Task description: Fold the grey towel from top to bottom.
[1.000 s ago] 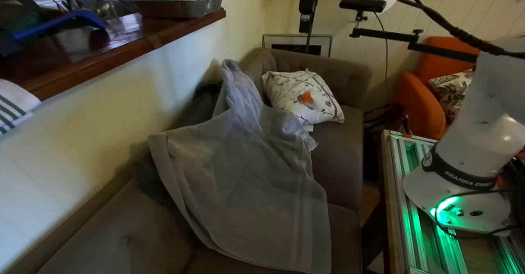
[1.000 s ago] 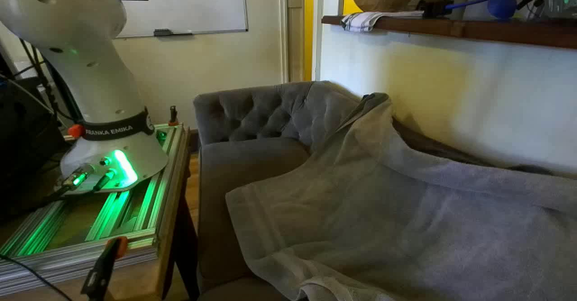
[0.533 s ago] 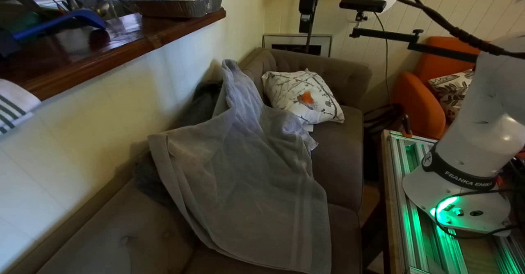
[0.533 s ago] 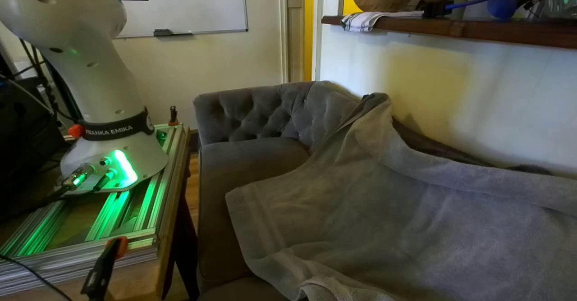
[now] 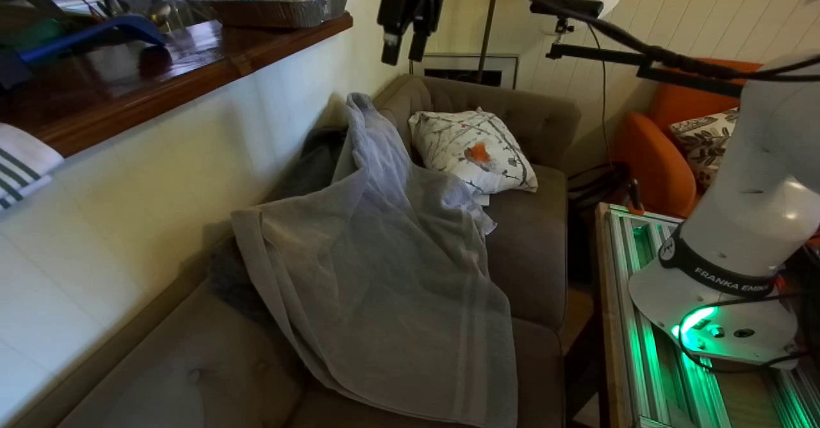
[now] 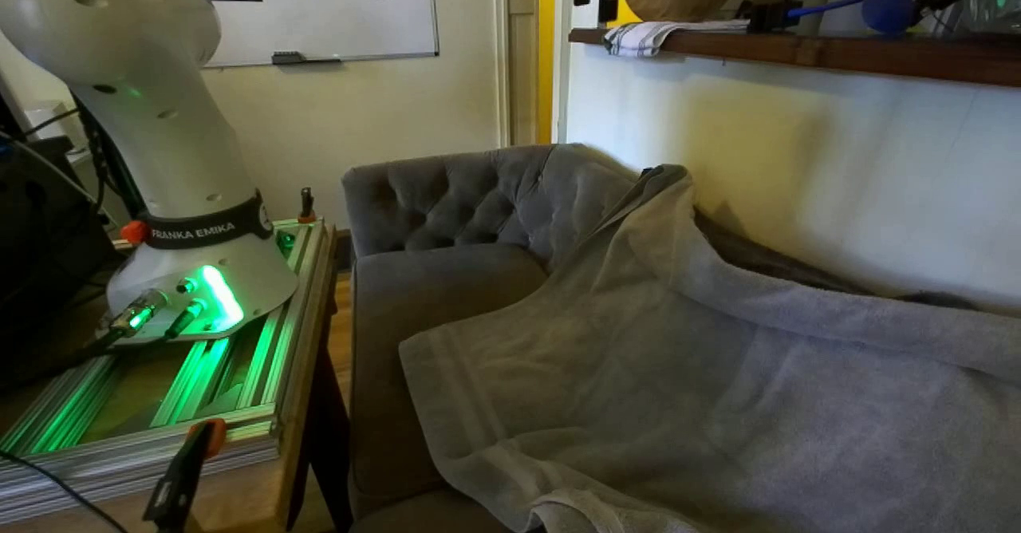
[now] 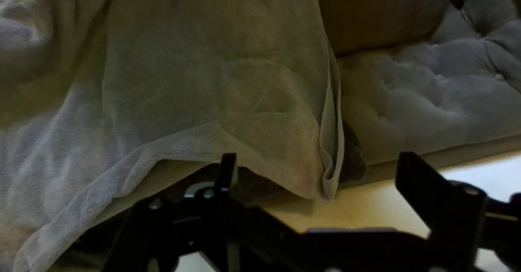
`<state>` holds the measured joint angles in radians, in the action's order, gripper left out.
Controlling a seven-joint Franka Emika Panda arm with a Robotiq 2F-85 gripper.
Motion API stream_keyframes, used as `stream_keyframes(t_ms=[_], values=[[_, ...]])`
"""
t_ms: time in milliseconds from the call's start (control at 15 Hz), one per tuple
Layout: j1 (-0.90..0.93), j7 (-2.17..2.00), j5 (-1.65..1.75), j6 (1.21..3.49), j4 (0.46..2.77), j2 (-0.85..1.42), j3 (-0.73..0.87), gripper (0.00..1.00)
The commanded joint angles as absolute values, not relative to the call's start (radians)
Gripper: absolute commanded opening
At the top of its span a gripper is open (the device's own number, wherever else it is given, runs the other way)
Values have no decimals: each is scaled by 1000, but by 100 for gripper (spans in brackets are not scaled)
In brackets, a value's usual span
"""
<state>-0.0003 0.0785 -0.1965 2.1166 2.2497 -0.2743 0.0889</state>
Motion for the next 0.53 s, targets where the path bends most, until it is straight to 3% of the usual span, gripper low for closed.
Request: stream_keyframes(t_ms=[0, 467], values=[[-9, -123, -208, 2204, 2120, -48, 43, 100], [5, -340, -364, 2121, 1824, 330, -21, 100]])
